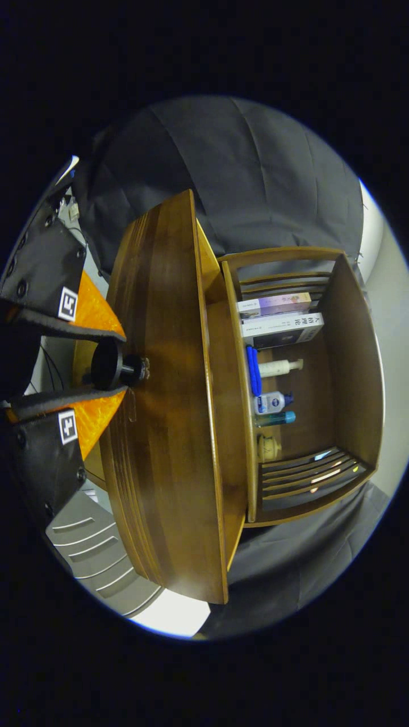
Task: Pull open the drawer, take out the items inside it, and place them on the countertop above the cabinet.
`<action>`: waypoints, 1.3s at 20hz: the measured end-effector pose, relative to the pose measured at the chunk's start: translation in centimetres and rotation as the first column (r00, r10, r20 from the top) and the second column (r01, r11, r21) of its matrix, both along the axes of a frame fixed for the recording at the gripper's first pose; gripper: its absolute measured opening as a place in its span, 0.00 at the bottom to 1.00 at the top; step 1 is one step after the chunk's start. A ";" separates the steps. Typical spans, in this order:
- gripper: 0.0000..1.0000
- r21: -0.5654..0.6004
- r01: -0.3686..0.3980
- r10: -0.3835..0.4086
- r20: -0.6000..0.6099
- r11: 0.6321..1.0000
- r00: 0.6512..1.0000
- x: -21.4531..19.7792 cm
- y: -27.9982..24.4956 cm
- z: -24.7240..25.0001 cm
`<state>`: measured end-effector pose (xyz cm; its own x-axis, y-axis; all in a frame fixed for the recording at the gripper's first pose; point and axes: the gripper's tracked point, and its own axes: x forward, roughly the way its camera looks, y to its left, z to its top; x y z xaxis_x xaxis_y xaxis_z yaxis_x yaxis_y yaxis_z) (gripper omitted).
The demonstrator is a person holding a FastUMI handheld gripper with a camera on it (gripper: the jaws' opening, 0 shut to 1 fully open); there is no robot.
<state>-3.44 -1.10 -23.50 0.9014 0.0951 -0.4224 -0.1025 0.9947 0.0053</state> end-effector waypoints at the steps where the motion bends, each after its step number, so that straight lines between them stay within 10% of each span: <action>1: 0.44 0.010 0.011 -0.011 -0.008 1.000 1.000 -0.1 -0.5 0.6; 5: 0.99 -0.004 0.031 -0.031 0.023 1.000 0.999 -0.4 -2.4 4.9; 13: 0.98 -0.115 0.065 -0.051 0.122 0.991 0.991 5.5 -5.0 15.8; 19: 0.98 0.017 -0.019 0.021 -0.124 1.000 0.992 12.0 -1.3 15.9; 26: 0.97 -0.071 -0.060 0.017 -0.496 0.996 0.868 15.5 -1.7 8.2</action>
<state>12.07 -2.82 -15.29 0.5691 0.0711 -0.8192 -0.1459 0.9892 -0.0155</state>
